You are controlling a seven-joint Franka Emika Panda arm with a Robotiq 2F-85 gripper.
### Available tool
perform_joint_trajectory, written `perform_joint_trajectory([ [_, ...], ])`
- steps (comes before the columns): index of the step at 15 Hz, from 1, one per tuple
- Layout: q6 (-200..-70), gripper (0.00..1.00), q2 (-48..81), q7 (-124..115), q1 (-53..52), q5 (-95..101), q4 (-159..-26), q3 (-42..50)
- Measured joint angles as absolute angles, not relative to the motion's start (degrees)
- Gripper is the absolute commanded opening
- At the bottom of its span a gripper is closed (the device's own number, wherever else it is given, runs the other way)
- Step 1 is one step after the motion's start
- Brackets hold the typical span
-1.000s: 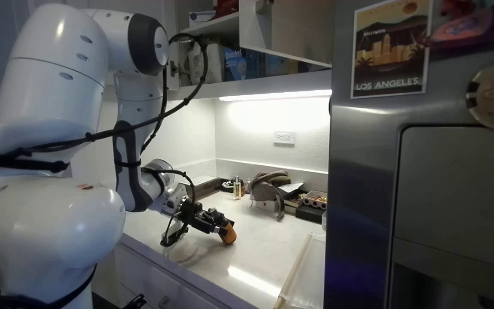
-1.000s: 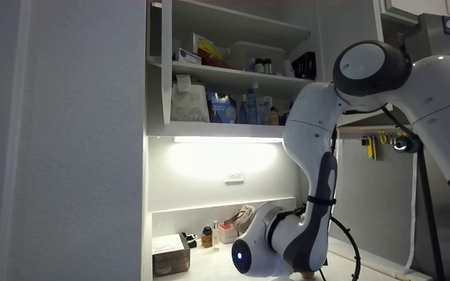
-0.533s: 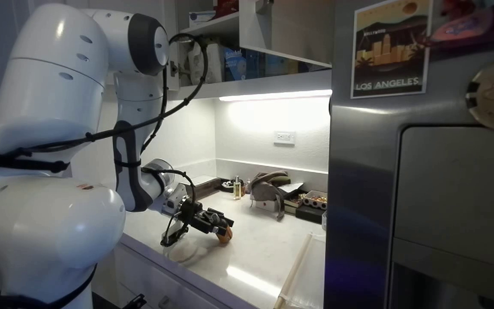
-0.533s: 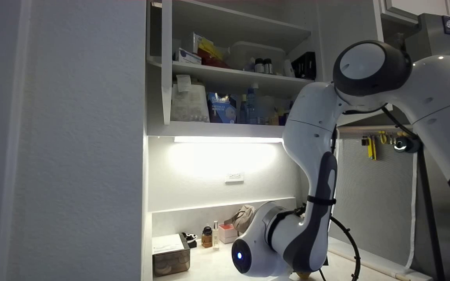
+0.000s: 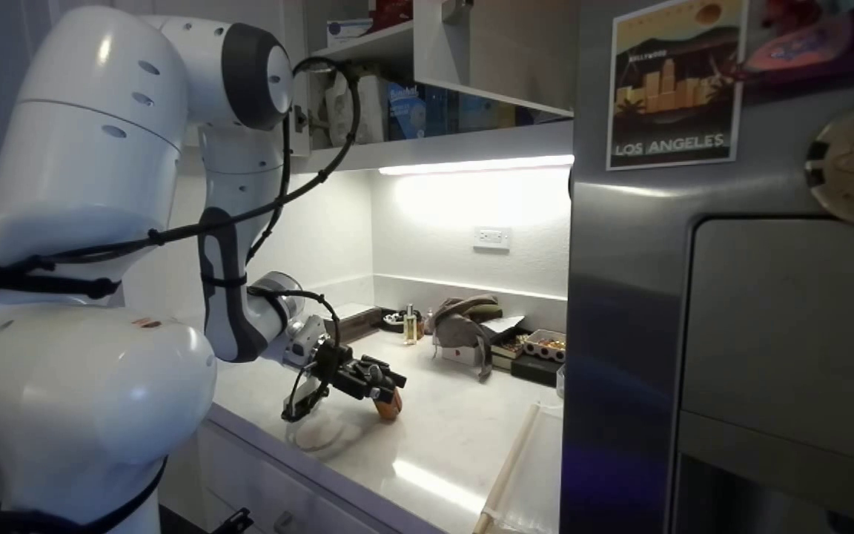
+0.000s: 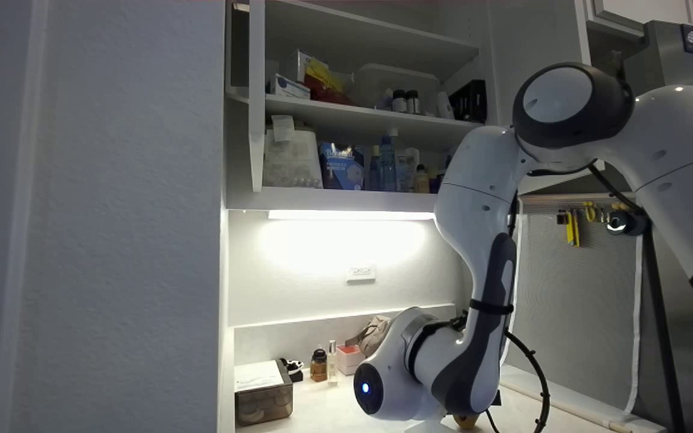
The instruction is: Open the right cupboard door, take the brown bottle out of the cupboard, and put it on the counter
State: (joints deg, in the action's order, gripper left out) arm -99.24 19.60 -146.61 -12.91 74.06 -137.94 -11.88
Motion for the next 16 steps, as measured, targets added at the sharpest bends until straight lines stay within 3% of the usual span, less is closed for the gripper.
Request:
perform_joint_trajectory([
  [16,-99.23,1.00,19.71,-144.06,-12.37,75.33,-131.47,-11.17],
])
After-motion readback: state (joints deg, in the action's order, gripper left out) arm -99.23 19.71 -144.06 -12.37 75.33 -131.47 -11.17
